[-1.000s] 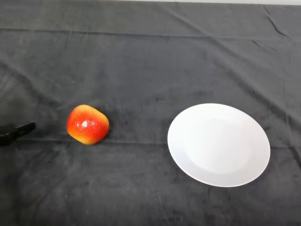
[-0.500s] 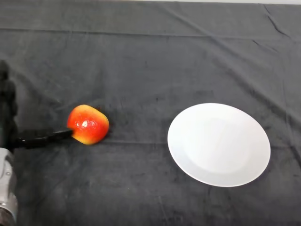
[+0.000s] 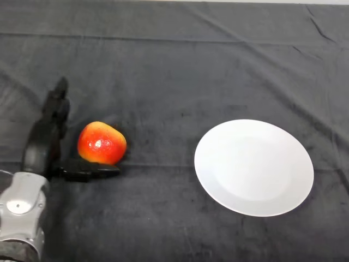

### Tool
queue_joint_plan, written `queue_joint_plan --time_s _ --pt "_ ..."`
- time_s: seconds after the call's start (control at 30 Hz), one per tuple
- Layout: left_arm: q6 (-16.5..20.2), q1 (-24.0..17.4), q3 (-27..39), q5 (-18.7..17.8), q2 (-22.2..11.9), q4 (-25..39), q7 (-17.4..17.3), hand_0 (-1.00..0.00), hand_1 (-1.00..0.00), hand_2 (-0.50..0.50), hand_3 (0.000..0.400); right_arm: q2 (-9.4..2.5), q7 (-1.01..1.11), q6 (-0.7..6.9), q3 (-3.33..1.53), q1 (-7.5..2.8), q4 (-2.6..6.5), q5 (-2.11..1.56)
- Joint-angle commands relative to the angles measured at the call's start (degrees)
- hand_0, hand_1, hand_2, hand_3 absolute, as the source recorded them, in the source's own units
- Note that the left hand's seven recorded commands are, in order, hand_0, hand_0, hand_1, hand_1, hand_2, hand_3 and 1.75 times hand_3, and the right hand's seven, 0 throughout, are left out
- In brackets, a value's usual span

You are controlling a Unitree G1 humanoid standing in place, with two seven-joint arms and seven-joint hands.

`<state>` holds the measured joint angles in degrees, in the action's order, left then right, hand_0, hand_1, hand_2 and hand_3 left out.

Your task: Move the apple to the plate

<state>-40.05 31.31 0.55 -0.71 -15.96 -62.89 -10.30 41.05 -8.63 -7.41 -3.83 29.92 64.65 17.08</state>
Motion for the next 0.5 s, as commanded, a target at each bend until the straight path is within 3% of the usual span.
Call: queue_joint_plan --time_s 0.03,0.07,0.1,0.13,0.17,0.2,0.23,0.5 --pt "-0.69 3.27 -1.22 1.49 0.2 1.07 -0.49 0.0 -0.32 0.16 0.127 -2.79 0.99 1.11 -1.4 -4.81 1.64 1.14" --pt "-0.59 3.31 -1.56 1.67 0.24 0.97 -0.52 0.0 -0.55 0.28 0.221 -2.79 0.99 1.11 -1.4 -4.81 1.64 1.14" --pt "-0.42 3.35 -2.1 1.96 0.31 0.82 -0.52 -0.2 -0.64 0.22 0.256 -2.79 0.99 1.11 -1.4 -4.81 1.64 1.14" --pt "-0.29 3.38 -2.5 2.18 0.36 0.71 -0.52 -0.3 -0.65 0.17 0.259 -2.79 0.99 1.11 -1.4 -4.81 1.64 1.14" --pt "-0.11 3.43 -2.97 2.43 0.4 0.57 -0.53 -0.6 -0.67 0.04 0.27 -2.79 1.0 1.11 -1.4 -4.81 1.64 1.14" --pt "0.07 3.48 -3.42 2.67 0.44 0.45 -0.54 -0.92 -0.71 -0.1 0.367 -2.79 1.0 1.11 -1.4 -4.81 1.64 1.14" --pt "0.25 3.53 -3.84 2.89 0.45 0.33 -0.55 -1.0 -0.73 -0.14 0.4 -2.79 1.0 1.11 -1.39 -4.81 1.64 1.14" --pt "2.07 4.98 -6.46 4.27 0.17 -0.26 -0.87 -1.0 -0.88 -0.06 0.4 -2.79 1.0 1.12 -1.39 -4.81 1.64 1.15"
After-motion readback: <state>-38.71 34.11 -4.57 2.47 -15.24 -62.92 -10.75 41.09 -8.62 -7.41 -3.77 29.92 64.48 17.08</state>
